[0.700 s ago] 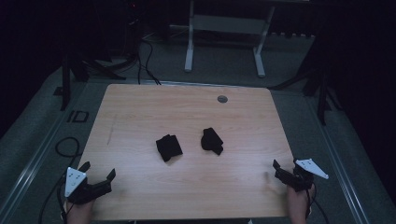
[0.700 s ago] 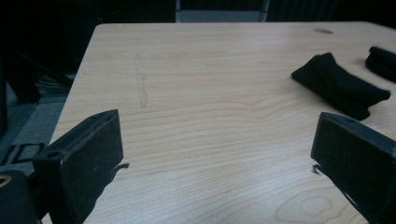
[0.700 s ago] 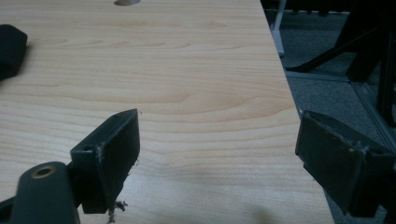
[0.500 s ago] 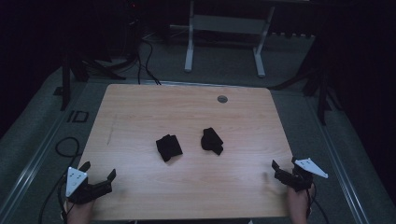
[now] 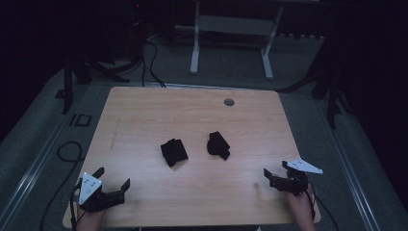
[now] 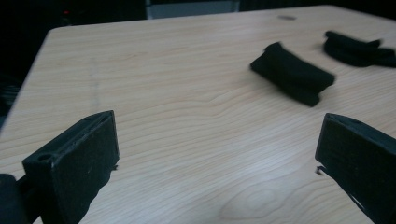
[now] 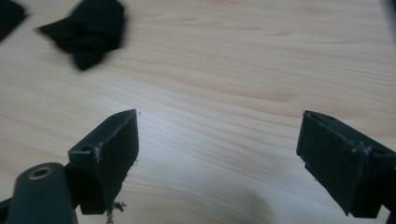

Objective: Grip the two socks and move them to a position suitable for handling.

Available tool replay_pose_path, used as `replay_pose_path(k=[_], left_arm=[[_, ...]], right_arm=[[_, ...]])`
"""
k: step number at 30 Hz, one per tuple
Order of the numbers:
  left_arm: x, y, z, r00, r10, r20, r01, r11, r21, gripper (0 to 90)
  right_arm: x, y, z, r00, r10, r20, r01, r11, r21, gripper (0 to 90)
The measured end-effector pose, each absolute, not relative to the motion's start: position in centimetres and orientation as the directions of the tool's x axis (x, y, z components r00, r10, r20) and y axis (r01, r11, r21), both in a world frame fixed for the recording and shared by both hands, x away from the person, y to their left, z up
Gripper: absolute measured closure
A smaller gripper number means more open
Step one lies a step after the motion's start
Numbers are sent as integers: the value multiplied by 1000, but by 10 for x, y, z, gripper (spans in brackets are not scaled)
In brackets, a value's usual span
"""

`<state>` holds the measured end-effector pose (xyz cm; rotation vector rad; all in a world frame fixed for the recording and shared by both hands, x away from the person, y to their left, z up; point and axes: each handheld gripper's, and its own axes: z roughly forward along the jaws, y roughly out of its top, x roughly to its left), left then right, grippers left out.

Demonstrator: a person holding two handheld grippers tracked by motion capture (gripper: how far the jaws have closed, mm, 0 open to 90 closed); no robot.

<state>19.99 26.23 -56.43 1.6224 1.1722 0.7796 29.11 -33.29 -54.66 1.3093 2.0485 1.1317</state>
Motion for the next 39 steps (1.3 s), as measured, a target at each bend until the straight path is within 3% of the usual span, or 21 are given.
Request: replay_pose_path(k=[6,14,27,31,34,39], left_arm=[[200,260,-564,373,926,-61,321,-66,945,0],[201,245,-565,443,896,-32,326,-127,937,0],[204,210,-567,544,837,-55,355,-171,919,0],[204,197,-568,563,824,-59,356,-178,917,1],[205,188,-569,578,814,-60,353,-183,917,1],[205,176,-568,602,796,-64,342,-185,921,0]], right_arm=[[301,-296,-541,-582,811,52,480,291,828,116],[328,-244,-535,-694,719,23,416,374,829,219],[375,-193,-530,-746,666,-9,384,441,811,414],[393,-182,-526,-733,680,-6,395,433,810,554],[405,-173,-528,-732,681,-29,398,462,792,560],[418,-165,-542,-734,679,-10,443,489,751,489]])
